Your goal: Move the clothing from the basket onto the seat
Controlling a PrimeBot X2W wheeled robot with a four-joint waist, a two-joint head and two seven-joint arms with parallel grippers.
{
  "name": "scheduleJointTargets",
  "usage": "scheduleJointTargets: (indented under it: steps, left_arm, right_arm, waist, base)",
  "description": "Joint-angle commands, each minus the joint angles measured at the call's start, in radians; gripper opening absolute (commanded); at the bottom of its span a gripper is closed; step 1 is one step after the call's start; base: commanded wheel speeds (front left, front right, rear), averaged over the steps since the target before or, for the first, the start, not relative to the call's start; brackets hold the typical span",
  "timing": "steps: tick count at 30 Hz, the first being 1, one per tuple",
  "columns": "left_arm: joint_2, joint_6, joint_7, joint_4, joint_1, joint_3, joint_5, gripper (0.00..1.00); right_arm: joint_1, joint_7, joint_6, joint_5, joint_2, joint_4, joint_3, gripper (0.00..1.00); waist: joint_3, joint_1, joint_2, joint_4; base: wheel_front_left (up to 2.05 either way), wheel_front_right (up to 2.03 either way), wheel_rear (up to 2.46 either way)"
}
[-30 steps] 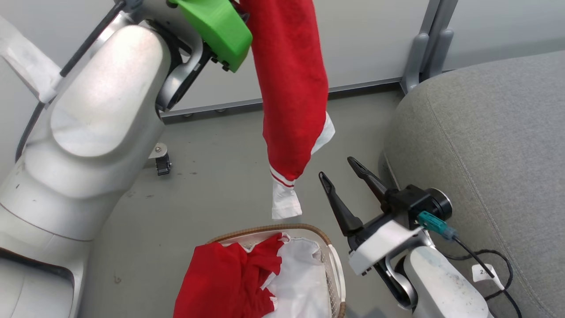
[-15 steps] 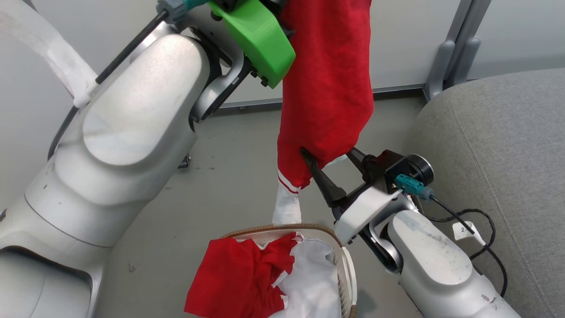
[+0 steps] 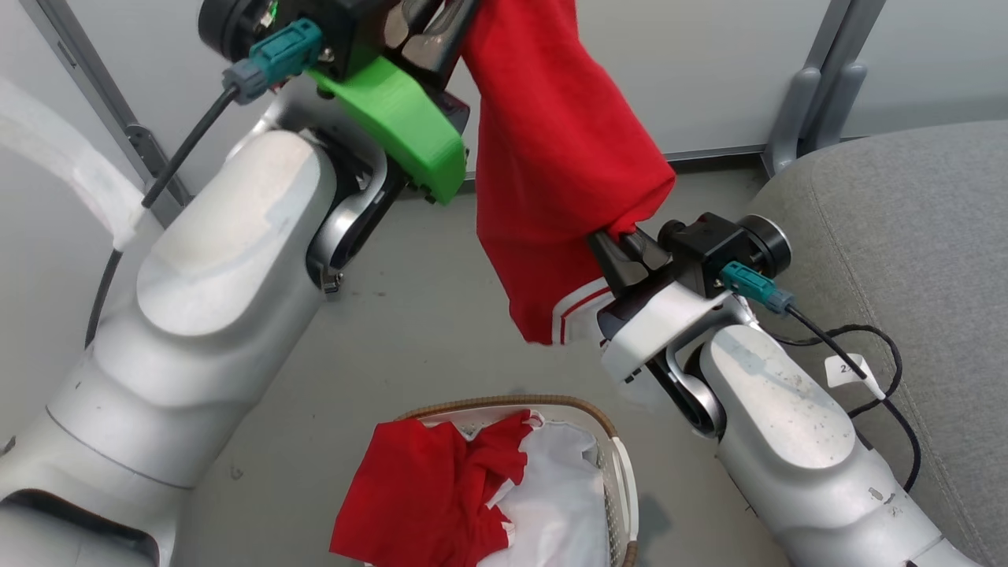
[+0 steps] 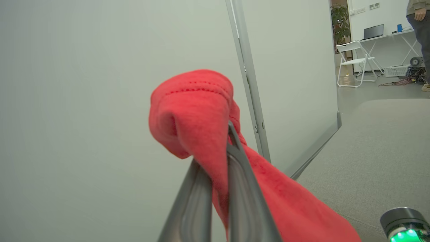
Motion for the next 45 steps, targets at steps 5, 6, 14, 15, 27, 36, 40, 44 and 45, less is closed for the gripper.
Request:
scheduleJointTargets:
  steps: [5,6,14,15,27,36,40,44,45]
  left_arm:
    - [0.025,0.014,-0.038,0.055,0.114,0.025,-0.057,0.16]
    - [0.025,0.008,-0.046,0.072,0.14,0.026,-0.075,0.27]
    - [0.033,-0.019,-0.141,0.186,0.258,0.014,-0.109,1.0]
    - [0.032,-0.02,-0.148,0.197,0.27,0.009,-0.106,1.0]
    - [-0.034,-0.031,-0.184,0.186,0.458,0.05,-0.056,1.0]
    - [-0.094,-0.035,-0.184,0.147,0.612,0.092,0.021,1.0]
    - [-0.113,-0.036,-0.184,0.132,0.657,0.11,0.05,1.0]
    - [-0.126,-0.037,-0.184,0.127,0.681,0.11,0.064,1.0]
    - [-0.127,-0.037,-0.184,0.126,0.684,0.107,0.069,1.0]
  right_arm:
    - [0.02,-0.002,-0.001,-0.02,-0.004,-0.024,-0.04,0.0]
    - [0.026,-0.002,-0.001,-0.023,-0.004,-0.03,-0.048,0.0]
    - [0.06,-0.002,-0.001,-0.052,-0.004,-0.049,-0.101,0.0]
    - [0.064,-0.002,-0.001,-0.056,-0.003,-0.051,-0.106,0.0]
    - [0.097,-0.002,-0.001,-0.121,-0.004,-0.059,-0.215,0.0]
    - [0.137,-0.002,-0.001,-0.165,-0.004,-0.079,-0.309,0.0]
    - [0.153,-0.002,-0.001,-0.182,-0.003,-0.089,-0.348,0.0]
    - [0.165,-0.002,-0.001,-0.199,-0.004,-0.1,-0.372,0.0]
    - [0.168,-0.002,-0.001,-0.205,-0.004,-0.103,-0.377,0.0]
  waist:
    - [0.001,0.0,0.0,-0.017]
    - [0.001,0.0,0.0,-0.02]
    - [-0.005,0.0,0.0,-0.031]
    - [-0.007,0.0,0.0,-0.031]
    - [-0.03,0.0,0.0,-0.022]
    - [-0.041,0.0,0.0,-0.012]
    - [-0.04,0.0,0.0,-0.008]
    - [-0.04,0.0,0.0,-0.01]
    - [-0.038,0.0,0.0,-0.013]
  base:
    - [0.0,0.0,0.0]
    - [0.0,0.0,0.0]
    - [0.0,0.0,0.0]
    - [0.0,0.0,0.0]
    - [0.0,0.0,0.0]
    - [0.0,0.0,0.0]
    - [0.0,0.0,0.0]
    - [0.0,0.0,0.0]
    - [0.0,0.0,0.0]
